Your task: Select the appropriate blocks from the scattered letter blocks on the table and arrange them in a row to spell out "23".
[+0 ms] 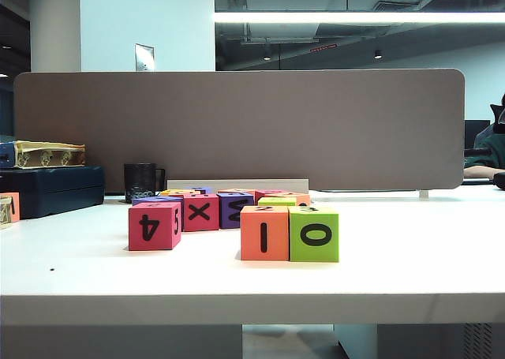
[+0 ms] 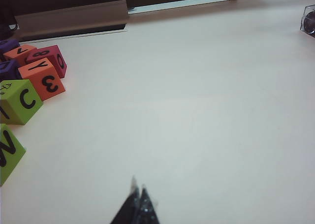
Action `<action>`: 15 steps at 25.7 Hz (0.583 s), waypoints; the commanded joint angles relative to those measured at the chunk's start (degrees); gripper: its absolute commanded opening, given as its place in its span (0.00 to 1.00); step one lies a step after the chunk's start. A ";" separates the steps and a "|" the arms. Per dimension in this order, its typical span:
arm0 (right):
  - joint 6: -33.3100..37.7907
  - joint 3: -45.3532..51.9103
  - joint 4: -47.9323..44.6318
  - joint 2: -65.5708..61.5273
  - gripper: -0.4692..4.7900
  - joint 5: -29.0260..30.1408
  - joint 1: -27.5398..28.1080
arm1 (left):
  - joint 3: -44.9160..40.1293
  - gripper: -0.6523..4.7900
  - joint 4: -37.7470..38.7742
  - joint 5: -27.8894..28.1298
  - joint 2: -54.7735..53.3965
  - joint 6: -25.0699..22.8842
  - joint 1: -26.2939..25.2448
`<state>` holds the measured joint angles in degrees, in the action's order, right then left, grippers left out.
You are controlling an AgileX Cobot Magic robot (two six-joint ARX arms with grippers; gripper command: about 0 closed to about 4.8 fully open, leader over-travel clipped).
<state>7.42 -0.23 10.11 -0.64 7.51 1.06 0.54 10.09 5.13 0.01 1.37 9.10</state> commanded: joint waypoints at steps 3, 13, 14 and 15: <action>-0.11 0.17 -0.76 0.68 0.09 0.04 -0.15 | 0.07 0.16 0.17 -0.22 -0.02 0.17 -0.02; -0.11 0.17 -0.76 0.68 0.09 0.04 -0.46 | 0.07 0.16 0.17 -0.22 -0.02 0.17 -0.04; -0.11 0.17 -0.76 0.68 0.09 0.02 -0.81 | 0.07 0.16 0.17 -0.22 0.00 0.17 -0.04; -0.11 0.17 -0.74 0.68 0.09 0.07 -1.33 | 0.07 0.16 0.17 -0.22 -0.02 0.17 -0.07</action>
<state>7.42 -0.23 10.09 -0.64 7.49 0.51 0.54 10.09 5.13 0.01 1.37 9.10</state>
